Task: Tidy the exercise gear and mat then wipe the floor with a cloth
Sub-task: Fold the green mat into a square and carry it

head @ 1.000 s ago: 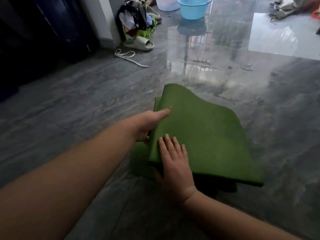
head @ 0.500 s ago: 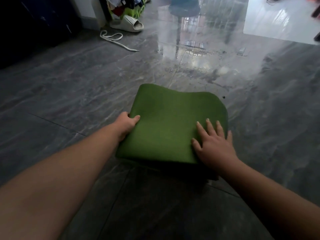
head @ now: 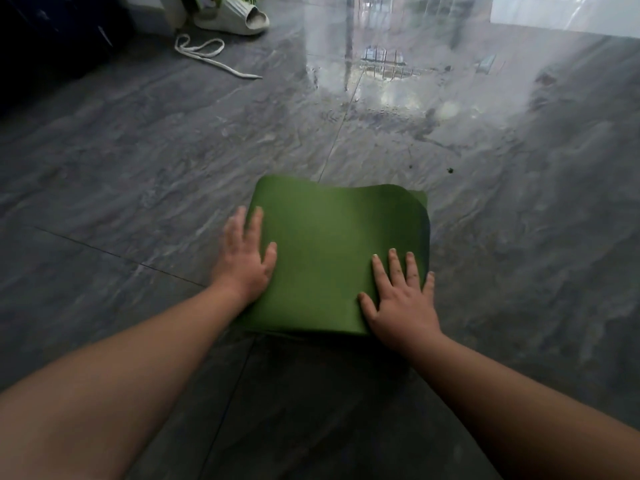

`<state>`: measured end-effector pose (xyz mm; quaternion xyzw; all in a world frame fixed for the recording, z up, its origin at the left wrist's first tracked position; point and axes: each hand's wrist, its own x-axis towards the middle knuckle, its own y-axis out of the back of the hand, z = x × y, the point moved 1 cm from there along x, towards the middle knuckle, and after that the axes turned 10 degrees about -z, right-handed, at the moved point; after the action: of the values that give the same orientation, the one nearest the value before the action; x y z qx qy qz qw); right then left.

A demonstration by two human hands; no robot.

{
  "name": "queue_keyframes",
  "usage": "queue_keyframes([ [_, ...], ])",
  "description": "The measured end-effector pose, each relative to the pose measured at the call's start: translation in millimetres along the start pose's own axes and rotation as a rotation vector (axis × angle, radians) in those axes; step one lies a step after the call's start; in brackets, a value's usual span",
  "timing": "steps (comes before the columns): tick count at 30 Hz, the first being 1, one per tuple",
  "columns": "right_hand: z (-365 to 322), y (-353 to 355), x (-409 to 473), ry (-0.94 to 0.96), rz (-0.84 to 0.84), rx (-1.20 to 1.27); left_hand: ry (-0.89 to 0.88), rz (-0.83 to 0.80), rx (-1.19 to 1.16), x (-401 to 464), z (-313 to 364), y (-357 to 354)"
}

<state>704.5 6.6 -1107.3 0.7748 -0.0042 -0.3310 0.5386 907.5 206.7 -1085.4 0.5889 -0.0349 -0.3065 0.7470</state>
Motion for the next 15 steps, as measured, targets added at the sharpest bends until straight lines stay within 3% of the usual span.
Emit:
queue_keyframes([
  [2, 0.9, -5.8, 1.5, -0.001, 0.01, 0.005, -0.167, -0.118, 0.218, -2.3, 2.8, -2.5],
  [7, -0.3, -10.3, 3.4, -0.018, -0.023, -0.018, -0.259, -0.224, 0.474, -5.5, -14.6, -15.5],
  [15, -1.6, -18.5, 16.3, -0.057, -0.043, -0.004, -0.246, -0.249, 0.454, 11.3, -33.7, -54.1],
])
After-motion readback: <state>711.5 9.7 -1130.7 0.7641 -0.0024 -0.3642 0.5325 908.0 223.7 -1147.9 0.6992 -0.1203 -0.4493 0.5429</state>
